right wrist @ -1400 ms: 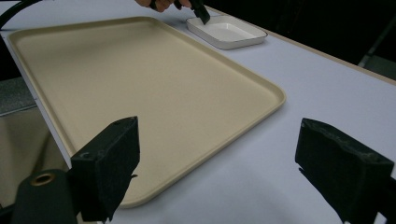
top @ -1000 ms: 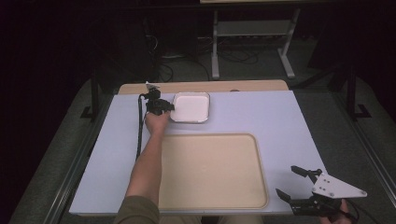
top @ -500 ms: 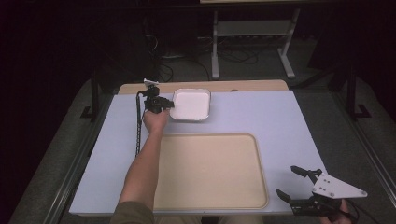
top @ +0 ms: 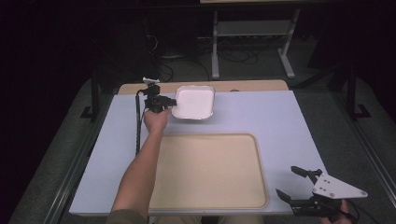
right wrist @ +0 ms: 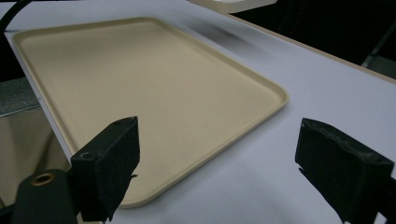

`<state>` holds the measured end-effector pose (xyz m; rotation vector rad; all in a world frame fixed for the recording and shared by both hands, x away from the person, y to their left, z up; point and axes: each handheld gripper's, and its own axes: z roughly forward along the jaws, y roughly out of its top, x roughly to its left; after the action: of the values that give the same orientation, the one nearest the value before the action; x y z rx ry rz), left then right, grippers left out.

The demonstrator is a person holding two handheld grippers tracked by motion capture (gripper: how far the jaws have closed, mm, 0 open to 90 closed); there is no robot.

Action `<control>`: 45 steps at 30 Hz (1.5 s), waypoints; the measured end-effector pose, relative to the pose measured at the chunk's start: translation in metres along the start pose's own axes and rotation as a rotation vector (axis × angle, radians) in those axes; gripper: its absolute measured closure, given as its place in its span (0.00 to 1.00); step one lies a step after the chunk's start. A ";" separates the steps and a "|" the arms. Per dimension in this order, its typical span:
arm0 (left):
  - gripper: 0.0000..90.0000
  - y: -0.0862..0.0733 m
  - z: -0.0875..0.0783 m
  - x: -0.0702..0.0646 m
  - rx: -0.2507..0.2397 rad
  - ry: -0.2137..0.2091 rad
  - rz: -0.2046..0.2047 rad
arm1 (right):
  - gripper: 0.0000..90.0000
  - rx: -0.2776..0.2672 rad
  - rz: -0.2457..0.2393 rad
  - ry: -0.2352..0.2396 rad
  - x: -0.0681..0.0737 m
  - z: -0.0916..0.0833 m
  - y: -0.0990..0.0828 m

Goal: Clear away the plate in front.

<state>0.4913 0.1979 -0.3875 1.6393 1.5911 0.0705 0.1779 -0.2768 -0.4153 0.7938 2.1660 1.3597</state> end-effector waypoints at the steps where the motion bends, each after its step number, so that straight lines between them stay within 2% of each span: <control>1: 0.99 -0.001 -0.001 -0.001 -0.002 0.001 -0.003 | 0.14 0.000 0.000 0.000 0.000 0.000 0.000; 7: 0.99 -0.005 -0.009 0.000 -0.010 -0.017 -0.008 | 0.14 -0.003 0.001 0.003 0.000 -0.001 0.000; 14: 0.99 -0.008 -0.022 0.001 -0.021 -0.013 -0.002 | 0.14 0.002 -0.009 0.017 0.001 0.000 0.000; 17: 0.99 -0.008 -0.028 0.002 -0.023 -0.024 0.001 | 0.14 0.006 -0.010 0.015 0.001 0.000 0.000; 24: 0.99 -0.010 -0.039 -0.001 -0.024 -0.028 0.034 | 0.14 0.003 -0.008 0.016 0.001 0.000 0.000; 31: 0.99 -0.015 -0.051 -0.003 -0.029 -0.052 0.039 | 0.14 0.007 -0.011 0.016 0.001 0.000 0.000; 45: 0.99 -0.031 -0.068 -0.003 -0.021 -0.048 0.062 | 0.14 0.017 -0.022 0.016 0.003 0.001 0.000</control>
<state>0.4274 0.2253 -0.3593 1.6625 1.4984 0.0790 0.1770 -0.2740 -0.4159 0.7651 2.1947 1.3430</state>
